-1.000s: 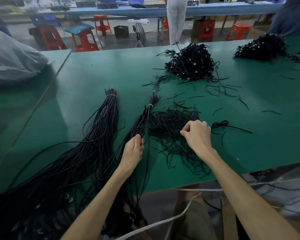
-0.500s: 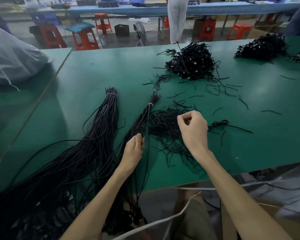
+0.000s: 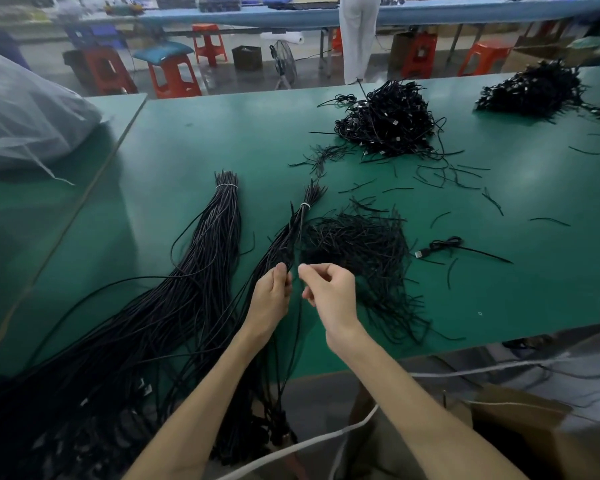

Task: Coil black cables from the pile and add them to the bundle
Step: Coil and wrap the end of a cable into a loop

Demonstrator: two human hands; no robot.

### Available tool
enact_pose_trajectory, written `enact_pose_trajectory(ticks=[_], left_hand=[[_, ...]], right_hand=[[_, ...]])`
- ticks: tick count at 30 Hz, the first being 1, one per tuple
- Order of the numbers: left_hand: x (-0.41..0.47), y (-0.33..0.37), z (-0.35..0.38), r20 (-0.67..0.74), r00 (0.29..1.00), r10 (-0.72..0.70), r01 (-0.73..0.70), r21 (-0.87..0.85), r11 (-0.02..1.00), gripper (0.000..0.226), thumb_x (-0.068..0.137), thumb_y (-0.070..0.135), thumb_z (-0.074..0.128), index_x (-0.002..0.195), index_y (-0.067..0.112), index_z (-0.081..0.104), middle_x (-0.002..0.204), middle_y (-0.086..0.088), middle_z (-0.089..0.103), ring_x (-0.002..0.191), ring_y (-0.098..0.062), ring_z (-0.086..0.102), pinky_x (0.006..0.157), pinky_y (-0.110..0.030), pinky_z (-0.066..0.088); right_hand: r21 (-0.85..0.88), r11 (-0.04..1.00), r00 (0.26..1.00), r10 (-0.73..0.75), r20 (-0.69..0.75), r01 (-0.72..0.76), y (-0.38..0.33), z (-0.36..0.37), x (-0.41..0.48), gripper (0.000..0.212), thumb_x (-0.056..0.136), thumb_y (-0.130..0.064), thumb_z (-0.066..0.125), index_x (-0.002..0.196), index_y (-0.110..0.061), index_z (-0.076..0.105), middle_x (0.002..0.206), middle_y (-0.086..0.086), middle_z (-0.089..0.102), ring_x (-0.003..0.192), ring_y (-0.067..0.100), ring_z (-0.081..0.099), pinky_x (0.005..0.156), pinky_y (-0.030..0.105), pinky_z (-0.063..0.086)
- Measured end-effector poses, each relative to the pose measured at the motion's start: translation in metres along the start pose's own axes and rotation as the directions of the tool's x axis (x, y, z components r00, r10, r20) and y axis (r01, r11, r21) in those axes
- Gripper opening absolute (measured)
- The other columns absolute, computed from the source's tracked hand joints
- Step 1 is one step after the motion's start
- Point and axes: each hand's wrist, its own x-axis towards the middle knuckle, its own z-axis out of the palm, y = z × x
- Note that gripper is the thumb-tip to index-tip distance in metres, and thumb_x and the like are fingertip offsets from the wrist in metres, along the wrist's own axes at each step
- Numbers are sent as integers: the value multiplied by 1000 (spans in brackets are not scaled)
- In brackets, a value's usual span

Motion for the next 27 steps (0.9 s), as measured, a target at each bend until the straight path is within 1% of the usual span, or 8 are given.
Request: enact_pose_trajectory(ticks=[5, 10, 15, 17, 19, 23, 25, 27], left_hand=[[1, -1, -1, 16, 999, -49, 50, -68, 996, 40, 111, 42, 37, 80, 17, 45, 58, 13, 35, 49, -7, 26, 44, -23, 23], [1, -1, -1, 12, 998, -54, 54, -66, 996, 41, 110, 44, 37, 85, 13, 46, 58, 13, 35, 49, -6, 26, 43, -22, 21], [2, -1, 0, 10, 997, -79, 80, -75, 994, 38, 111, 38, 38, 85, 12, 47, 59, 10, 34, 47, -5, 26, 41, -19, 22], [2, 0, 0, 9, 996, -85, 85, -81, 993, 38, 112, 34, 39, 81, 14, 47, 58, 10, 34, 46, -5, 26, 41, -19, 22], [1, 1, 0, 7, 996, -86, 86, -89, 992, 39, 112, 32, 39, 76, 16, 46, 56, 12, 34, 45, -5, 25, 40, -18, 22], [0, 2, 0, 28, 997, -76, 79, -103, 992, 36, 111, 32, 39, 79, 16, 44, 57, 11, 31, 45, -6, 22, 40, -19, 18], [1, 1, 0, 47, 997, -68, 72, -103, 992, 34, 112, 31, 38, 84, 12, 46, 58, 11, 30, 46, -6, 21, 39, -19, 17], [0, 0, -1, 67, 996, -53, 60, -99, 993, 36, 112, 29, 37, 82, 12, 46, 58, 11, 30, 46, -6, 20, 39, -18, 17]], right_hand=[[-132, 991, 998, -21, -56, 14, 16, -1, 12, 9, 93, -25, 71, 91, -16, 70, 76, 0, 70, 55, 0, 62, 54, 10, 45], [-213, 972, 993, -113, -41, 102, 20, 1, 13, 11, 91, -26, 73, 86, -17, 69, 69, -3, 70, 56, 2, 62, 56, 13, 46], [-230, 965, 992, -129, 3, 127, 21, -5, 14, 12, 91, -25, 74, 85, -16, 68, 70, -4, 70, 58, 3, 63, 59, 14, 47], [-202, 972, 991, -104, 82, 119, 20, -10, 15, 9, 91, -24, 73, 89, -16, 69, 76, -4, 70, 65, 3, 64, 64, 17, 49], [-155, 983, 976, -65, 206, 98, 17, -18, 18, 11, 91, -23, 74, 99, -18, 68, 91, -3, 71, 79, 3, 65, 70, 22, 52], [-21, 1000, 918, -11, 397, 21, 1, -33, 32, 36, 88, -29, 80, 121, -27, 68, 121, 2, 66, 111, 15, 66, 88, 33, 57], [36, 999, 875, -16, 483, -2, -8, -35, 41, 44, 85, -29, 82, 126, -34, 68, 130, 4, 61, 117, 18, 63, 95, 34, 55], [2, 1000, 832, -12, 554, 13, -16, -32, 48, 50, 84, -25, 83, 129, -41, 66, 138, 6, 55, 121, 21, 59, 102, 38, 52]])
